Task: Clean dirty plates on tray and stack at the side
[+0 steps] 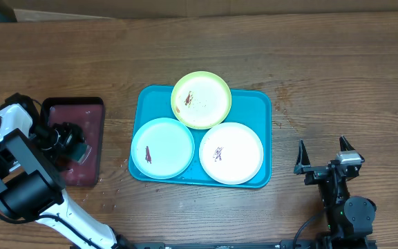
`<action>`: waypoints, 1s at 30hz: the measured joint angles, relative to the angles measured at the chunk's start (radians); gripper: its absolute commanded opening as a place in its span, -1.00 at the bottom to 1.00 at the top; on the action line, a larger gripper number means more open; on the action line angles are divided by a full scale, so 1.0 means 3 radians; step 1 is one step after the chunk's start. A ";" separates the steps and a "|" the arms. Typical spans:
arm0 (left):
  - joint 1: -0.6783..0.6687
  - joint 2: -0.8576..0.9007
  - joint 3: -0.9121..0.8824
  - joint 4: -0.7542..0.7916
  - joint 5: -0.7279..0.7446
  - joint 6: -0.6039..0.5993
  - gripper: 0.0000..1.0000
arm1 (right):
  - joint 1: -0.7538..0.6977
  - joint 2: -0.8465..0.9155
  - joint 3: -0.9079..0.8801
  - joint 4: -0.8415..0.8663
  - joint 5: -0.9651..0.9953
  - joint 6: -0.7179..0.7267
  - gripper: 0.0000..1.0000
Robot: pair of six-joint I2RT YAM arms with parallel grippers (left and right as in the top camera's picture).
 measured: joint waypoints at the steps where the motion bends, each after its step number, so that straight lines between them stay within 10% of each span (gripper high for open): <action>1: 0.0000 0.0006 -0.0008 -0.0057 0.0058 0.0008 0.16 | -0.0001 -0.0001 0.0000 0.0001 0.0000 0.0001 1.00; 5: 0.0000 0.0017 -0.0018 -0.0111 0.0137 -0.0001 -0.92 | -0.0001 0.0000 0.0000 0.0000 -0.0001 0.0001 1.00; 8: 0.0000 0.0017 -0.0018 -0.0092 0.0181 0.0003 -0.92 | -0.0001 0.0000 0.0000 0.0003 0.0000 0.0000 1.00; 9: -0.0004 0.0017 -0.0018 -0.0089 0.0186 0.0003 -0.81 | 0.0000 0.0000 0.0000 0.0004 0.0001 0.0001 1.00; 12: -0.0004 0.0017 -0.0019 -0.0074 0.0193 0.0000 0.81 | -0.0001 0.0000 0.0000 0.0001 0.0003 0.0001 1.00; 13: -0.0008 0.0017 -0.0019 -0.0069 0.0200 0.0003 1.00 | -0.0001 0.0000 0.0000 0.0000 0.0001 0.0001 1.00; 22: -0.0032 -0.0001 -0.0009 0.0088 0.0024 -0.0053 0.96 | 0.0000 0.0000 0.0000 0.0001 0.0001 0.0001 1.00; 27: -0.0031 -0.0017 -0.0004 0.0244 -0.0167 -0.0048 -0.74 | 0.0000 -0.0001 0.0000 0.0000 0.0001 0.0001 1.00; 30: -0.0032 -0.0023 0.0006 0.0345 -0.0216 -0.0048 -0.92 | -0.0001 0.0000 0.0000 0.0003 0.0001 0.0001 1.00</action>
